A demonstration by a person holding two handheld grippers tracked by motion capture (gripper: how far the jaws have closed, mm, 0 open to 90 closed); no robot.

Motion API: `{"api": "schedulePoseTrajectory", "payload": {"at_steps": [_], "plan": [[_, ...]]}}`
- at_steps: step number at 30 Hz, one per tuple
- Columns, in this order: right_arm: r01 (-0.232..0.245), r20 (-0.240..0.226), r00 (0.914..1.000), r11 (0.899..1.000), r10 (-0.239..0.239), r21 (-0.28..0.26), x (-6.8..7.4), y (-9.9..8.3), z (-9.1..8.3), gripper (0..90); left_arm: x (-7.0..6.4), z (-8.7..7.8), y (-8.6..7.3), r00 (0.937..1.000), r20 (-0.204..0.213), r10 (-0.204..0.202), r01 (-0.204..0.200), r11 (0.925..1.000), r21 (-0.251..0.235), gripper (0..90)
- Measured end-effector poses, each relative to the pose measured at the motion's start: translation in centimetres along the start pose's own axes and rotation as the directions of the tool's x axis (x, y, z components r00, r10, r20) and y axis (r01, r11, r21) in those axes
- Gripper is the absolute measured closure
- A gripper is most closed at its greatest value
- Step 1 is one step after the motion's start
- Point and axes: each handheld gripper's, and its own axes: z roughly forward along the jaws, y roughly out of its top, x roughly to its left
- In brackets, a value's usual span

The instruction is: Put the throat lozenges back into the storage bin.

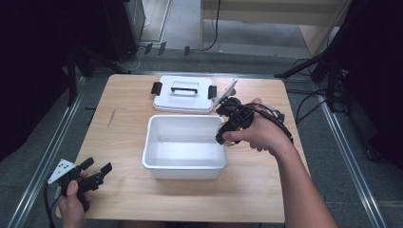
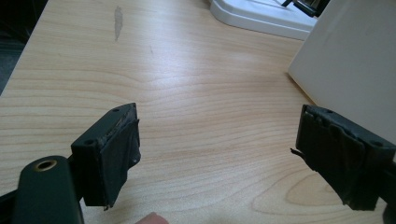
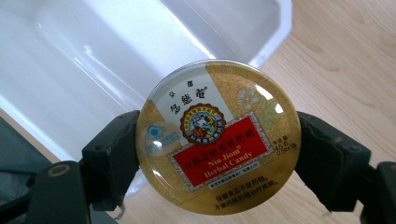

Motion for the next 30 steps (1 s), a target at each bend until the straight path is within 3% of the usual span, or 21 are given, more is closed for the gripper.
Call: {"api": "schedulePoseTrajectory", "payload": {"at_steps": [5, 11, 13, 16, 18, 22, 26, 30], "plan": [[0.035, -0.014, 0.9993, 0.999, -0.035, -0.008, 0.9, 0.8, 0.2, 20.6, 0.0, 0.0, 0.0, 1.0, 0.002, -0.001, 0.001, 1.0, 0.002, 14.3], [0.144, -0.04, 0.9885, 0.989, -0.146, -0.041, 1.8, 1.4, 0.9, 20.6, 0.0, 0.0, 0.0, 1.0, 0.003, -0.003, 0.003, 1.0, 0.003, 14.3], [0.197, -0.052, 0.9784, 0.979, -0.2, -0.054, 2.1, 1.4, 1.2, 20.6, 0.0, 0.0, 0.0, 1.0, 0.003, -0.003, 0.003, 1.0, 0.001, 14.3], [0.307, -0.029, 0.9504, 0.949, -0.31, -0.076, 2.5, 1.3, 1.8, 20.7, 0.1, 0.0, 0.0, 1.0, 0.004, -0.006, 0.006, 1.0, 0.0, 14.3], [0.346, -0.024, 0.9371, 0.936, -0.348, -0.07, 2.7, 1.3, 2.2, 20.6, 0.1, 0.1, 0.0, 1.0, 0.005, -0.006, 0.006, 1.0, -0.001, 14.3], [0.428, -0.016, 0.9026, 0.901, -0.43, -0.069, 3.0, 1.1, 2.9, 20.6, 0.1, 0.1, 0.0, 1.0, 0.004, -0.007, 0.007, 1.0, -0.001, 14.3], [0.464, -0.005, 0.8855, 0.884, -0.465, -0.052, 3.3, 1.0, 3.5, 20.7, 0.1, 0.1, 0.0, 1.0, 0.003, -0.007, 0.007, 1.0, -0.002, 14.3], [0.481, 0.002, 0.8765, 0.876, -0.481, -0.032, 3.5, 1.0, 4.1, 20.6, 0.1, 0.1, 0.0, 0.9999, 0.003, -0.01, 0.01, 0.9999, -0.003, 14.3]]}}
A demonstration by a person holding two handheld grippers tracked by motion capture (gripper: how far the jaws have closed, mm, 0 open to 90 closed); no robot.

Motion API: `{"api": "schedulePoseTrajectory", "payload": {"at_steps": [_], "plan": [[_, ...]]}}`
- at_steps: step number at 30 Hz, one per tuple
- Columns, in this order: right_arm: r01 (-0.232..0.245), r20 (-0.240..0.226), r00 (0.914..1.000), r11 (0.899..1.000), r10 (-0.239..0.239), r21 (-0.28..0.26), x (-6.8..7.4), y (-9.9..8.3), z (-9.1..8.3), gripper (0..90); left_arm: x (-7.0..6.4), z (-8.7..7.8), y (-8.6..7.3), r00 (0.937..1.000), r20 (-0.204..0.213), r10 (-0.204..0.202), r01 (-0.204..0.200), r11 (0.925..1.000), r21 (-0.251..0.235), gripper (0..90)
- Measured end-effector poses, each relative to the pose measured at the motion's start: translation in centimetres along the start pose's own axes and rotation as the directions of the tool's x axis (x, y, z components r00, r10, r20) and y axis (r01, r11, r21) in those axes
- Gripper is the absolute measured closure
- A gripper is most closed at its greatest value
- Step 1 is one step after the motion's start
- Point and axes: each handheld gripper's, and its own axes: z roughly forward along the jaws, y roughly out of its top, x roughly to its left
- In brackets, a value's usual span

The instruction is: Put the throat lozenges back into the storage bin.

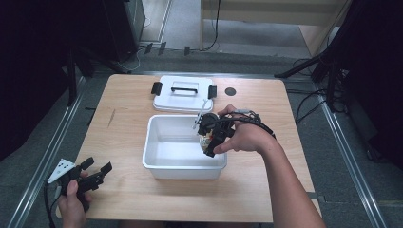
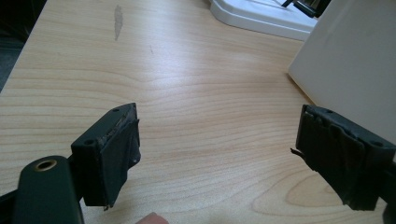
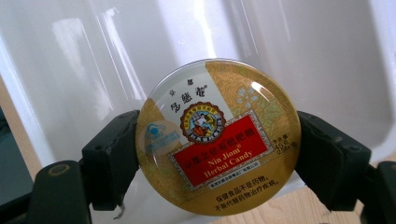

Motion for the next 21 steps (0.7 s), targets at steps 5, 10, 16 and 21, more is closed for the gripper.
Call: {"api": "schedulePoseTrajectory", "payload": {"at_steps": [5, 10, 16, 21], "plan": [[0.013, -0.019, 0.9997, 1.0, -0.012, 0.013, 0.0, 0.0, 1.2, 20.6, 0.1, 0.0, 0.0, 1.0, 0.002, 0.005, -0.005, 1.0, 0.005, 14.3], [0.014, -0.029, 0.9995, 0.999, -0.013, 0.037, 0.1, -0.1, 2.8, 20.6, 0.1, 0.0, 0.0, 1.0, 0.003, 0.004, -0.004, 1.0, 0.007, 14.3], [0.05, -0.006, 0.9988, 0.995, -0.049, 0.089, 0.5, 0.2, 4.2, 20.6, 0.1, 0.0, 0.0, 1.0, 0.001, 0.005, -0.005, 0.9999, 0.009, 14.3], [0.074, 0.024, 0.9967, 0.991, -0.077, 0.111, 0.7, 0.5, 5.0, 20.6, 0.1, 0.0, 0.0, 1.0, 0.001, 0.004, -0.004, 0.9999, 0.011, 14.3]]}}
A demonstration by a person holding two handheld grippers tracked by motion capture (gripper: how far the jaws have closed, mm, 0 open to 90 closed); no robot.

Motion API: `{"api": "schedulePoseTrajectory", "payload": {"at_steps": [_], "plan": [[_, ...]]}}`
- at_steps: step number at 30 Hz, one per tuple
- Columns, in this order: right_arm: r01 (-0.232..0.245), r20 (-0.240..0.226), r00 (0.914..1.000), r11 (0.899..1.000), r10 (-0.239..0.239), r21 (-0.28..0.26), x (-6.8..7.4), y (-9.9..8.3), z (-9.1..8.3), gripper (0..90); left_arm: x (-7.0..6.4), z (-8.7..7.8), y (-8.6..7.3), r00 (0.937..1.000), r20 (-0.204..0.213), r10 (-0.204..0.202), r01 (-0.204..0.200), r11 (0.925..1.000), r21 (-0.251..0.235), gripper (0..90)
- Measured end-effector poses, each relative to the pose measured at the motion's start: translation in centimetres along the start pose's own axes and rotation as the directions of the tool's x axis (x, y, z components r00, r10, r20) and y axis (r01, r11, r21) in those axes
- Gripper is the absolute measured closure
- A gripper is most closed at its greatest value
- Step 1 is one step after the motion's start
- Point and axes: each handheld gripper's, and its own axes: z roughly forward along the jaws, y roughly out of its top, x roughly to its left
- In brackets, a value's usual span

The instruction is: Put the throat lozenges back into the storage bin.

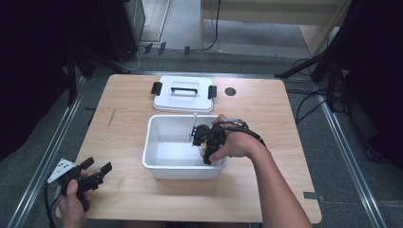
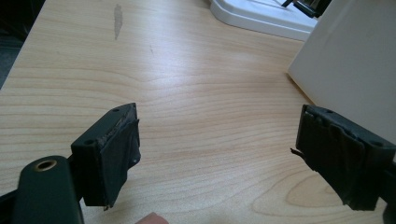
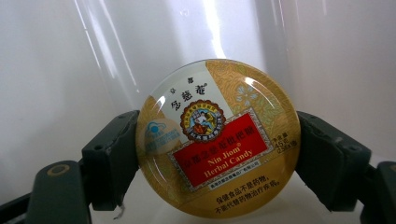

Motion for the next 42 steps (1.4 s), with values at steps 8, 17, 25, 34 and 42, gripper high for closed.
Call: {"api": "schedulePoseTrajectory", "payload": {"at_steps": [8, 17, 25, 34, 42], "plan": [[-0.005, 0.019, 0.9998, 1.0, 0.005, 0.016, 0.1, 0.1, 0.1, 20.4, 0.0, 0.0, 0.0, 1.0, 0.0, -0.001, 0.001, 1.0, -0.001, 14.3], [-0.024, 0.012, 0.9996, 1.0, 0.024, 0.016, 0.0, 0.2, 0.1, 20.0, 0.0, 0.0, 0.0, 1.0, 0.002, -0.002, 0.002, 1.0, -0.001, 14.2], [-0.041, 0.027, 0.9988, 0.999, 0.042, -0.023, -0.3, -0.2, -0.7, 28.4, 0.0, 0.0, 0.0, 1.0, 0.002, -0.007, 0.007, 0.9999, -0.01, 14.2], [-0.103, -0.005, 0.9947, 0.987, 0.103, -0.123, -0.8, -0.9, -3.5, 45.7, 0.0, 0.0, 0.0, 1.0, 0.001, -0.006, 0.006, 0.9999, -0.009, 14.2], [-0.141, -0.012, 0.99, 0.973, 0.141, -0.181, -1.0, -2.4, -6.7, 49.1, 0.0, 0.0, 0.0, 1.0, 0.002, -0.007, 0.007, 0.9999, -0.012, 14.3]]}}
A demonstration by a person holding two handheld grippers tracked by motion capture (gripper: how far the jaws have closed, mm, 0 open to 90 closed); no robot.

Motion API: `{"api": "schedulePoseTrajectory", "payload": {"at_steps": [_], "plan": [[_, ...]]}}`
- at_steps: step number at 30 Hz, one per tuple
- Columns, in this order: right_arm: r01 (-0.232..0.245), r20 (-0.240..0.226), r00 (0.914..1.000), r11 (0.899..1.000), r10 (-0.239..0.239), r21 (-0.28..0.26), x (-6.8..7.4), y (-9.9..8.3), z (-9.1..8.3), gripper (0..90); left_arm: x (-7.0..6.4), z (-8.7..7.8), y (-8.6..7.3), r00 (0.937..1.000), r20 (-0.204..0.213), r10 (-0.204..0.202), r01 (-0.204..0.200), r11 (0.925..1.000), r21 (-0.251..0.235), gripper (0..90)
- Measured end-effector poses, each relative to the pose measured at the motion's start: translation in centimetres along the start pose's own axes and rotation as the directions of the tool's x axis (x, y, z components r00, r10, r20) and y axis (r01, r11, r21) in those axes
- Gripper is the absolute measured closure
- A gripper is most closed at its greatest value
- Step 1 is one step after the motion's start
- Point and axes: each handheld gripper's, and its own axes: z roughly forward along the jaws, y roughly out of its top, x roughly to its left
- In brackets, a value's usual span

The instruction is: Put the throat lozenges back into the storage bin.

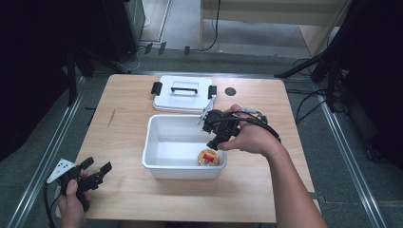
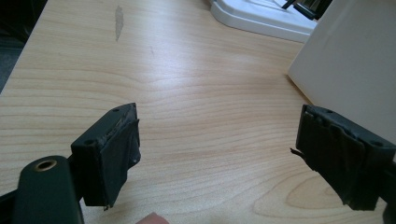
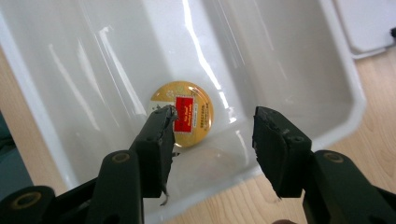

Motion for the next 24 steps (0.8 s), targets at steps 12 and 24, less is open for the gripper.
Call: {"api": "schedulePoseTrajectory", "payload": {"at_steps": [12, 24], "plan": [[-0.092, 0.042, 0.9947, 0.995, 0.094, -0.036, -1.4, -3.9, -3.3, 46.0, 0.0, 0.0, 0.0, 1.0, -0.001, 0.004, -0.004, 1.0, 0.001, 14.3], [-0.241, 0.07, 0.967, 0.969, 0.245, -0.057, -2.8, -9.3, -2.7, 34.2, -0.1, 0.0, 0.0, 1.0, -0.003, 0.006, -0.006, 1.0, 0.001, 14.3]]}}
